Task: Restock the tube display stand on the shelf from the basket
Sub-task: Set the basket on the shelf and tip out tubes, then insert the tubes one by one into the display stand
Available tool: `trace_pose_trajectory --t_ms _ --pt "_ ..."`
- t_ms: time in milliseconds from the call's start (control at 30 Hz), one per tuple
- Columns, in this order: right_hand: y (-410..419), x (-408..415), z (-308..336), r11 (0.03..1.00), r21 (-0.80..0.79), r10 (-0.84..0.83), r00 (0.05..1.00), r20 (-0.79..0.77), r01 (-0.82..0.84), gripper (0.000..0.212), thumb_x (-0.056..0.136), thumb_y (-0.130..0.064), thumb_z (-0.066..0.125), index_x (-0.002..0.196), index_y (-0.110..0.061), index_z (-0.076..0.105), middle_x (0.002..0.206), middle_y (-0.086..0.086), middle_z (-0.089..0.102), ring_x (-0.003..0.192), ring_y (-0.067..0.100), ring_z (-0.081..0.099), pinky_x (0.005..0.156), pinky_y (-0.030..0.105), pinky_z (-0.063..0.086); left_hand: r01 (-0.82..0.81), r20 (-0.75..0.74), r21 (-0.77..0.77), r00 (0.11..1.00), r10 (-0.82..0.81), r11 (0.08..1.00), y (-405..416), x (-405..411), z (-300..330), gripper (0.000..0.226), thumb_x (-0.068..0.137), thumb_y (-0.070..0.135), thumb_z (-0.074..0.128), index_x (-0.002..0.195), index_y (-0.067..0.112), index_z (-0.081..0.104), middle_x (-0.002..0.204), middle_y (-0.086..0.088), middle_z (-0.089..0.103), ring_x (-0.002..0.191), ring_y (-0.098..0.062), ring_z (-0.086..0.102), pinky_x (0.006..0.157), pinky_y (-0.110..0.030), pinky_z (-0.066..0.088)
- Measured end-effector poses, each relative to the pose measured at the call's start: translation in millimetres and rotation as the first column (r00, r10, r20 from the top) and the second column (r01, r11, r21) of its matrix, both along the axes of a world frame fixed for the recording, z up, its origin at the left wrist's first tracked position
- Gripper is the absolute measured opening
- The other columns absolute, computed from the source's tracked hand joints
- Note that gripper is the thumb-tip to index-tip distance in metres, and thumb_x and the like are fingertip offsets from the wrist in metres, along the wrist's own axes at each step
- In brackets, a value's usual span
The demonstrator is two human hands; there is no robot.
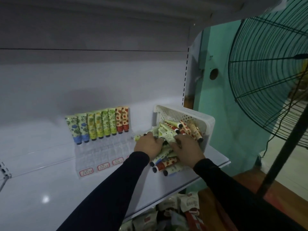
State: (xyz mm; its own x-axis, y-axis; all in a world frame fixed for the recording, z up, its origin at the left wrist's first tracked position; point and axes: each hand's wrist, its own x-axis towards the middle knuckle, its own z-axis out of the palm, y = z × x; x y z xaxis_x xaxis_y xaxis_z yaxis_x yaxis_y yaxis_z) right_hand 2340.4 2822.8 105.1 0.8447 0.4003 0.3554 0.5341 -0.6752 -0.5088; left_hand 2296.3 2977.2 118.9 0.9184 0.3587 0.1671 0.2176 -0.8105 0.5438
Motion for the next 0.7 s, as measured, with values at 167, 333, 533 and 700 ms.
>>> trace_pose_trajectory --t_ms 167,333,533,700 --pt "0 6 -4 0.999 0.051 -0.001 1.000 -0.024 0.003 0.039 0.096 -0.032 0.053 0.064 -0.020 0.033 0.063 0.000 0.039 0.057 0.012 0.034 0.055 0.028 0.027 -0.105 -0.064 -0.148 0.993 0.096 0.983 -10 14 -1 0.046 0.090 0.036 0.060 0.121 0.005 0.045 0.112 -0.012 0.061 0.090 -0.024 0.055 0.065 -0.028 0.040" --pt "1 8 -6 0.998 0.059 0.009 1.000 -0.021 -0.008 0.039 0.096 -0.035 0.052 0.065 -0.025 0.032 0.063 -0.003 0.039 0.057 0.009 0.034 0.052 0.025 0.024 -0.102 -0.113 -0.502 0.992 0.052 0.859 3 8 15 0.030 0.076 0.029 0.069 0.090 0.005 0.060 0.071 -0.005 0.065 0.056 -0.019 0.059 0.048 -0.023 0.046" --pt "12 4 9 0.995 0.088 0.045 0.999 0.017 -0.046 0.041 0.097 -0.029 0.051 0.066 -0.034 0.025 0.063 -0.011 0.033 0.057 0.001 0.030 0.053 0.020 0.023 -0.020 -0.026 -0.898 1.000 -0.006 0.440 34 -29 49 0.009 0.087 0.006 0.063 0.080 0.002 0.059 0.062 -0.007 0.058 0.042 -0.013 0.057 0.044 -0.022 0.051" --pt "28 -2 18 0.987 0.146 0.054 0.996 0.076 -0.065 0.021 0.098 -0.029 0.051 0.108 -0.014 0.061 0.101 0.005 0.059 0.091 0.018 0.052 0.079 0.028 0.035 0.155 0.161 -0.952 0.987 0.002 0.262 67 -69 47 0.011 0.093 0.000 0.058 0.084 -0.002 0.063 0.075 -0.012 0.068 0.072 -0.023 0.073 0.061 -0.024 0.060"
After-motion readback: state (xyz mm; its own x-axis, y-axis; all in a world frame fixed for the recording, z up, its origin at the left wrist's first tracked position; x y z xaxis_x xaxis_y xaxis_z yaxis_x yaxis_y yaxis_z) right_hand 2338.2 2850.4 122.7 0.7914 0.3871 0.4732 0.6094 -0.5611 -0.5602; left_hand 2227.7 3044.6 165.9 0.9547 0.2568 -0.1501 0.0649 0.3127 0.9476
